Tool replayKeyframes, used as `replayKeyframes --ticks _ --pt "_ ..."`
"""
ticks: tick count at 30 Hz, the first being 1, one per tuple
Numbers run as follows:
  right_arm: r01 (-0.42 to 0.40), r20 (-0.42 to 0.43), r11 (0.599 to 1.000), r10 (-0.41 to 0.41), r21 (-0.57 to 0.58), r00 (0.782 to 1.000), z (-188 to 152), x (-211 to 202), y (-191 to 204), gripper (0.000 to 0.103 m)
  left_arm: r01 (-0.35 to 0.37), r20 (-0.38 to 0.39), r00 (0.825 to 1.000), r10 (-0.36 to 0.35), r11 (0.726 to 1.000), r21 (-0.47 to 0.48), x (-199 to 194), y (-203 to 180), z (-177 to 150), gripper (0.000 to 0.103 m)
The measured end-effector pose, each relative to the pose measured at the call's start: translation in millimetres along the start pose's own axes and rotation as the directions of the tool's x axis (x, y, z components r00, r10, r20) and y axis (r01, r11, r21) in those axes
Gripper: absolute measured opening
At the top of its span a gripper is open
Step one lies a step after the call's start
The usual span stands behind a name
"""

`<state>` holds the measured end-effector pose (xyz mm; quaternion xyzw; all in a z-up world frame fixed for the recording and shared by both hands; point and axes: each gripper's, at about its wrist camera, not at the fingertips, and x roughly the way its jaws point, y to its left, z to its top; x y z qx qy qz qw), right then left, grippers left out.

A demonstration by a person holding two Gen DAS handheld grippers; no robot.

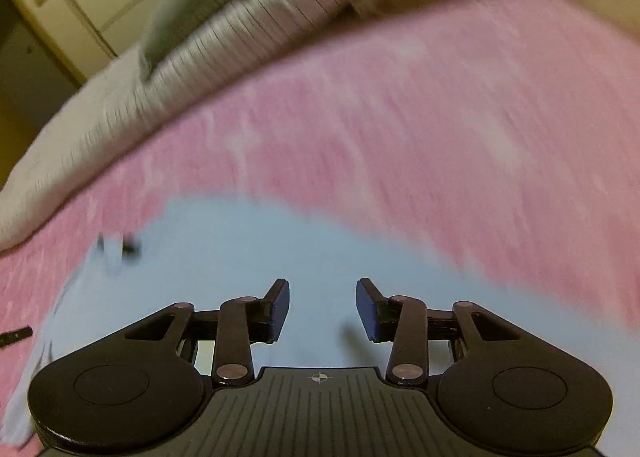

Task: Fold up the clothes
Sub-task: 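Grasp the collar edge with both grippers and pull it taut, then grasp the hem with both grippers and pull the body straight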

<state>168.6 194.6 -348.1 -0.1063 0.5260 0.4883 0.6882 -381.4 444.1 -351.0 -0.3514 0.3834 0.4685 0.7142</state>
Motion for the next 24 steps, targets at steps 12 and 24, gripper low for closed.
replayKeyframes --ticks 12,24 --pt "0.08 -0.25 0.951 -0.003 0.3 0.968 -212 -76 -15 0.046 0.076 -0.22 0.964 -0.148 0.949 -0.307 -75 20 -198 0.036" --pt "0.181 -0.205 0.974 -0.151 0.136 0.967 -222 -91 17 0.011 0.152 -0.196 0.966 -0.168 0.984 -0.093 -96 9 -209 0.015"
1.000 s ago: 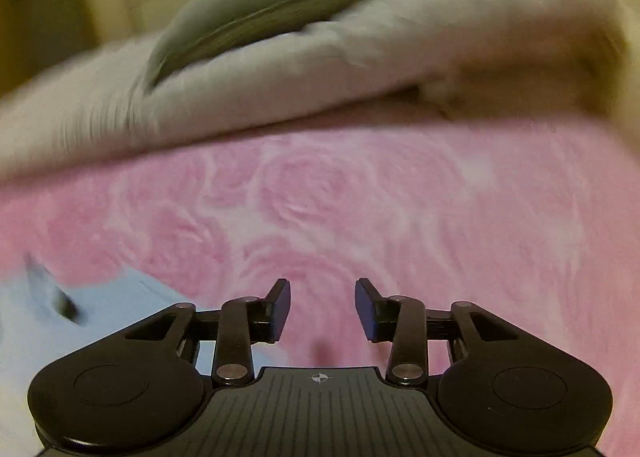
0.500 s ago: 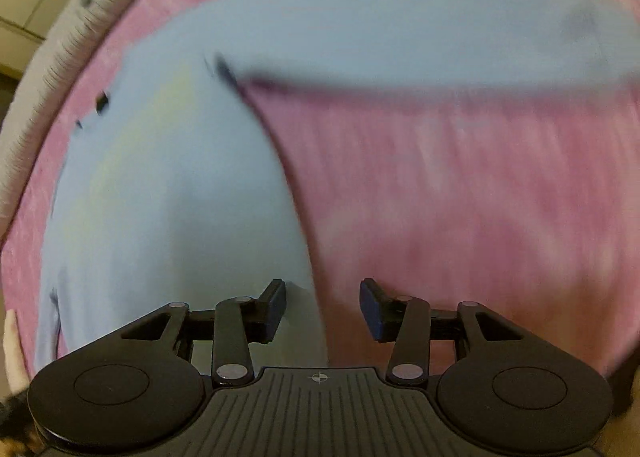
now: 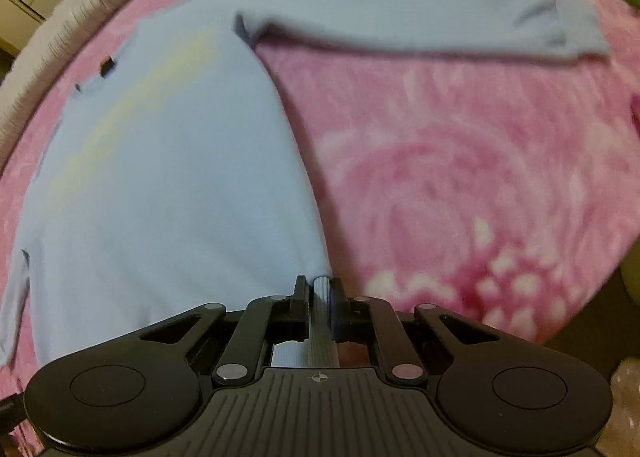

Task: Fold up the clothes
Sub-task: 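Grasp the hem with both grippers and pull the body straight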

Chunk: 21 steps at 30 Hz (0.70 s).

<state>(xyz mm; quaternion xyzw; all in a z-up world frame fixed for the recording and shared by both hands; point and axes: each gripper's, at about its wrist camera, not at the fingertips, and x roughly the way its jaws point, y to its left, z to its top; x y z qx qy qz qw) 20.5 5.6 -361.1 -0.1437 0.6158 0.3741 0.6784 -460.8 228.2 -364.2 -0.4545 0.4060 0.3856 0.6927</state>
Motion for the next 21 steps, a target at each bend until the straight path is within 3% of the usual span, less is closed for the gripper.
replayKeyframes --ticks 3,6,8,9,13,15,17,19,21 --pt "0.085 0.03 0.994 -0.083 -0.066 0.996 -3 -7 14 0.028 -0.035 0.01 0.999 0.035 0.999 0.017 -12 -4 5 0.014" --pt "0.204 0.146 0.963 -0.18 -0.177 0.973 0 -29 39 0.03 -0.121 0.107 0.988 0.116 0.992 0.044 -35 -16 8 0.018" --pt "0.242 0.254 0.93 -0.173 -0.277 0.952 -2 -39 60 0.033 -0.119 0.14 0.983 0.115 0.993 0.016 -37 -20 2 0.022" --pt "0.228 0.269 0.92 -0.142 -0.32 0.952 -5 -38 67 0.036 -0.113 0.139 0.984 0.11 0.993 0.015 -33 -23 0 0.022" --pt "0.176 0.206 0.892 -0.095 -0.417 0.974 -31 -5 71 0.037 -0.142 0.087 0.987 0.136 0.988 0.062 -3 -45 -17 0.023" --pt "0.173 0.174 0.872 -0.103 -0.457 0.979 -49 13 66 0.037 -0.231 0.037 0.973 0.229 0.968 0.098 8 -57 -34 0.023" --pt "0.191 0.189 0.835 -0.106 -0.516 0.976 -68 8 63 0.038 -0.272 0.037 0.962 0.27 0.957 0.099 4 -65 -48 0.023" --pt "0.176 0.14 0.823 -0.118 -0.54 0.983 -75 2 60 0.038 -0.283 -0.021 0.958 0.285 0.958 0.052 -4 -69 -59 0.023" --pt "0.139 0.046 0.839 -0.136 -0.526 0.99 -75 -5 50 0.039 -0.293 -0.06 0.954 0.293 0.956 0.0 -17 -75 -70 0.023"
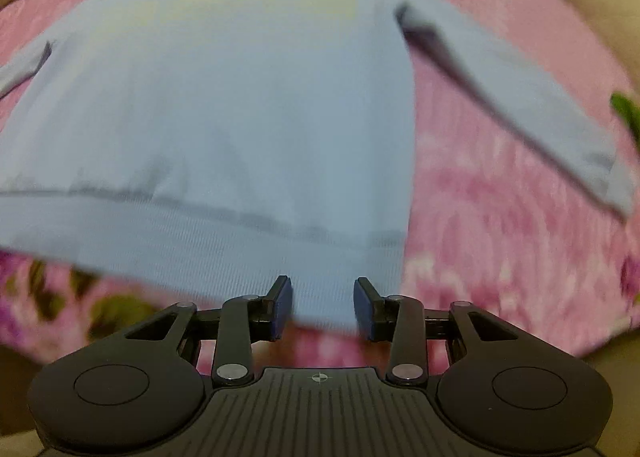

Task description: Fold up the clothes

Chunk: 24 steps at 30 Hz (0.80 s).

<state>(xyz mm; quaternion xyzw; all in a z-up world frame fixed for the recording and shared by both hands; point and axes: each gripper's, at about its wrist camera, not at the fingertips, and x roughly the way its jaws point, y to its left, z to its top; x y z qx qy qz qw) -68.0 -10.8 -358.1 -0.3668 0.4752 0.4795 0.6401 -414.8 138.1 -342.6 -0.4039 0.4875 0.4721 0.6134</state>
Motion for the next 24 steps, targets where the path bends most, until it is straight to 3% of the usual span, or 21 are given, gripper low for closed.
replayKeyframes --ticks 5,13,16,18,24 --pt "-0.048 -0.08 0.988 0.06 0.146 0.995 -9 -33 -46 0.039 -0.043 0.056 0.997 0.044 0.999 -0.026 -65 -26 -16 0.023" --pt "-0.098 0.046 0.969 0.089 0.227 0.995 22 -118 -101 0.043 -0.026 0.154 0.987 0.037 0.997 -0.069 -146 -73 -27 0.027" --pt "-0.123 0.094 0.965 0.104 0.233 0.99 26 -148 -112 0.048 -0.027 0.186 0.982 0.038 0.998 -0.061 -172 -89 -32 0.028" --pt "-0.133 0.111 0.963 0.109 0.234 0.988 25 -163 -114 0.063 -0.026 0.206 0.978 0.037 0.998 -0.057 -187 -97 -36 0.03" --pt "-0.156 0.142 0.961 0.125 0.228 0.982 21 -198 -117 0.073 -0.026 0.236 0.971 0.036 0.999 -0.045 -212 -107 -42 0.032"
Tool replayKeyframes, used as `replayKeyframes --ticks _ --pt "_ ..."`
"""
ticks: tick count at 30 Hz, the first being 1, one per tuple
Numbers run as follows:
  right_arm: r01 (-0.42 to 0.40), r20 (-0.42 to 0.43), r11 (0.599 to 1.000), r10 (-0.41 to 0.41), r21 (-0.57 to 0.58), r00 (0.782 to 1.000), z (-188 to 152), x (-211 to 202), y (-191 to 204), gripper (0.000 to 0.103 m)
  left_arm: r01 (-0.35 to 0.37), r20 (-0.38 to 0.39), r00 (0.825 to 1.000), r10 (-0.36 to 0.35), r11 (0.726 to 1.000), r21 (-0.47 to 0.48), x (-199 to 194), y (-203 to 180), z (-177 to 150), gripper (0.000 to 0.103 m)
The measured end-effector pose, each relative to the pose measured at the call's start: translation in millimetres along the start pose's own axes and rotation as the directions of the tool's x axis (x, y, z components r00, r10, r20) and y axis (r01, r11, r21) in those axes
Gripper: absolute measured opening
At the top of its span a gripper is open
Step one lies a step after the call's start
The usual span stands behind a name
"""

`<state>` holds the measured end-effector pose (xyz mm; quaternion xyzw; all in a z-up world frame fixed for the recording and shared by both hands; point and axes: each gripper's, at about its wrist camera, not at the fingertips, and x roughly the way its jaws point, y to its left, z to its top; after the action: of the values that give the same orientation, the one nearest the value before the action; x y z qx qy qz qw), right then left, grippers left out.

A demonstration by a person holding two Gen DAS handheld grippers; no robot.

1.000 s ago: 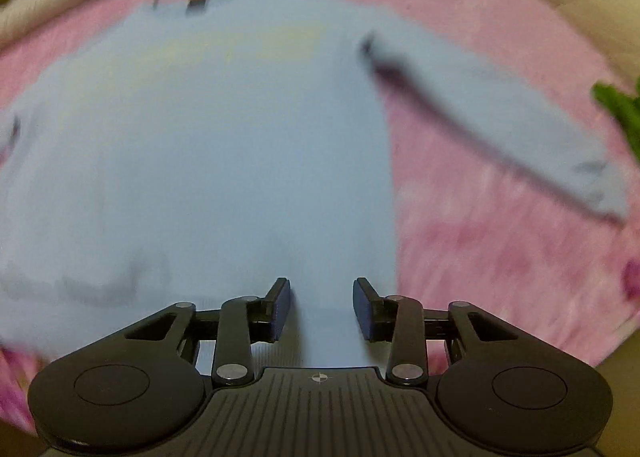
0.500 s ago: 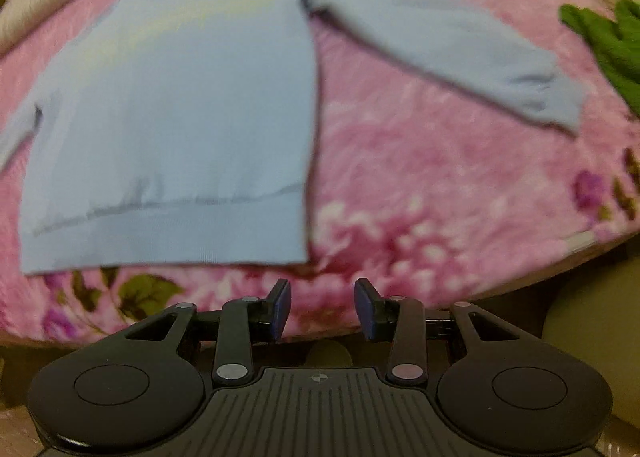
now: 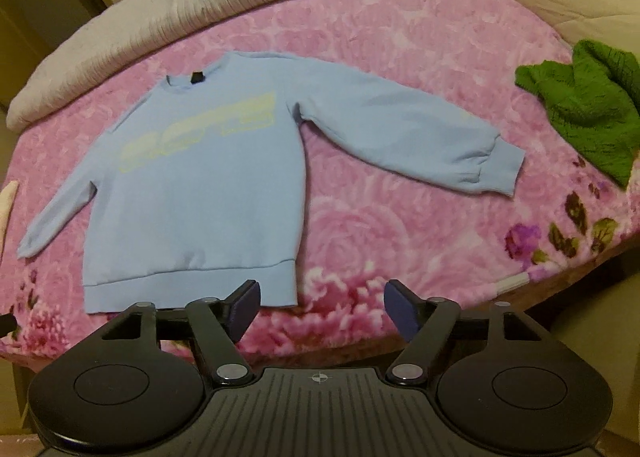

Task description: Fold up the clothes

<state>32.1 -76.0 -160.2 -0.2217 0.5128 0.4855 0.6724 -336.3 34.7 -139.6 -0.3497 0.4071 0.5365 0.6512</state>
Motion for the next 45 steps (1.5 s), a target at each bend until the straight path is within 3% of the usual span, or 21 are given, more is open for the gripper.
replayKeyframes --ticks 14,31,45 --pt "0.058 0.022 0.997 -0.056 -0.059 0.998 -2 -32 28 0.082 -0.013 0.004 1.0 0.013 0.999 0.03 -19 -6 -3 0.036" --pt "-0.021 0.002 0.97 0.022 -0.24 1.0 5 -25 82 0.083 -0.066 0.005 0.998 0.066 0.996 -0.062 -35 16 -9 0.036" --pt "-0.032 -0.039 0.962 0.022 -0.272 0.999 9 -18 94 0.083 -0.089 0.026 0.995 0.092 0.992 -0.09 -54 26 -10 0.04"
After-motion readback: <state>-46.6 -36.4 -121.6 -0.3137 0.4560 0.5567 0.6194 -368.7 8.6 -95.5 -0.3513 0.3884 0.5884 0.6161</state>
